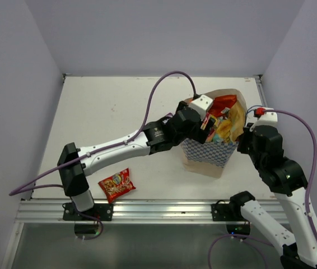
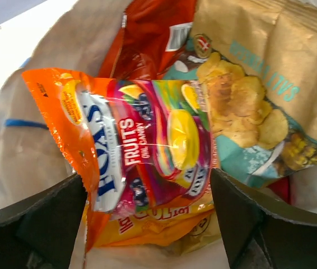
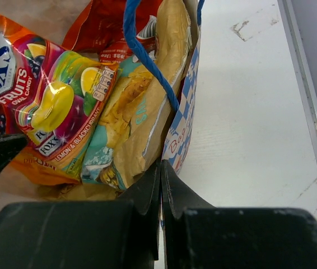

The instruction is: Place the snacks into the paper bag

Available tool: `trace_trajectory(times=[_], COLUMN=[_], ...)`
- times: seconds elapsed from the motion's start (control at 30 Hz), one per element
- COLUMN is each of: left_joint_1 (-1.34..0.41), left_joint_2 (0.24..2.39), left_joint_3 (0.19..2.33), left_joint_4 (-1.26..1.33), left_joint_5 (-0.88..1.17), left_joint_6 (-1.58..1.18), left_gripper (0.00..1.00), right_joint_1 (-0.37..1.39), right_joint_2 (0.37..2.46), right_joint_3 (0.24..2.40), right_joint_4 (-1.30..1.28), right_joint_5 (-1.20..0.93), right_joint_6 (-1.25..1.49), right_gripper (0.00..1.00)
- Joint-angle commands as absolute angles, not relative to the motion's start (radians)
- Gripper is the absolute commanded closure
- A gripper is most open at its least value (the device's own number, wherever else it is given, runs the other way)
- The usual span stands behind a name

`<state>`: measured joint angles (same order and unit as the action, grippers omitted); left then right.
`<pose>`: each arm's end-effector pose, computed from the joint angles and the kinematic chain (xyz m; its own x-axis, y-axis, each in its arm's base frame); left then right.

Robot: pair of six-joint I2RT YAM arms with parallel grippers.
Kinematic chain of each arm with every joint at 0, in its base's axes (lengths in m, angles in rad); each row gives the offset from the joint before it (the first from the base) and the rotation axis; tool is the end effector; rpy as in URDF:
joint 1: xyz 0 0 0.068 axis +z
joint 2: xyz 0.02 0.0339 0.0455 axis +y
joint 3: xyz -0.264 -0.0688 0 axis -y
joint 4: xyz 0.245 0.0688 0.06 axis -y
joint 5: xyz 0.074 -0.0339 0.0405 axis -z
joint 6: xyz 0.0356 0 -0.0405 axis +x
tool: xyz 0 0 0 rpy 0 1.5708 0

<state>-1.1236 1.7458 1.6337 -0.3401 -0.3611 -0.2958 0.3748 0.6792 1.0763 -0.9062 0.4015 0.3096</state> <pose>0.1898 -0.3666 0.3588 -0.3866 0.1754 -0.9054 0.6203 0.7759 -0.1145 0.1080 0.0275 0.3774 -0.4379 0.1291 -0.8897 0.1197 0.9892 0.0846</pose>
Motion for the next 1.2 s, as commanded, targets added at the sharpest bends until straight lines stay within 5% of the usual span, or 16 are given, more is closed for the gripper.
trace_trajectory(times=[0.0,0.17,0.33,0.5,0.63,0.73,1.17], left_joint_1=[-1.127,-1.129,-1.076,-0.754,-0.562,-0.434,-0.423], left_joint_2=[1.599,1.37,1.266,1.275,1.324,1.432,1.804], left_joint_3=[1.599,1.454,1.393,1.191,1.019,1.003,1.022], left_joint_4=[-0.236,0.018,0.003,-0.017,0.254,0.308,0.417], left_joint_5=[-0.491,-0.661,-0.888,-0.432,0.048,0.209,0.344], left_joint_6=[-0.27,-0.144,-0.135,-0.257,-0.439,-0.546,-0.693], left_gripper=[0.06,0.0,0.0,0.01,0.03,0.02,0.02], right_joint_1=[0.379,0.379,0.38,0.38,0.382,0.383,0.388], right_joint_2=[0.68,0.684,0.686,0.686,0.683,0.681,0.67], right_joint_3=[1.069,1.069,1.069,1.071,1.068,1.069,1.065], right_joint_4=[-0.896,-0.893,-0.893,-0.893,-0.893,-0.893,-0.893], right_joint_5=[0.396,0.39,0.39,0.391,0.39,0.393,0.397], right_joint_6=[0.302,0.302,0.301,0.301,0.302,0.302,0.301], right_gripper=[1.0,1.0,1.0,1.0,1.0,1.0,1.0])
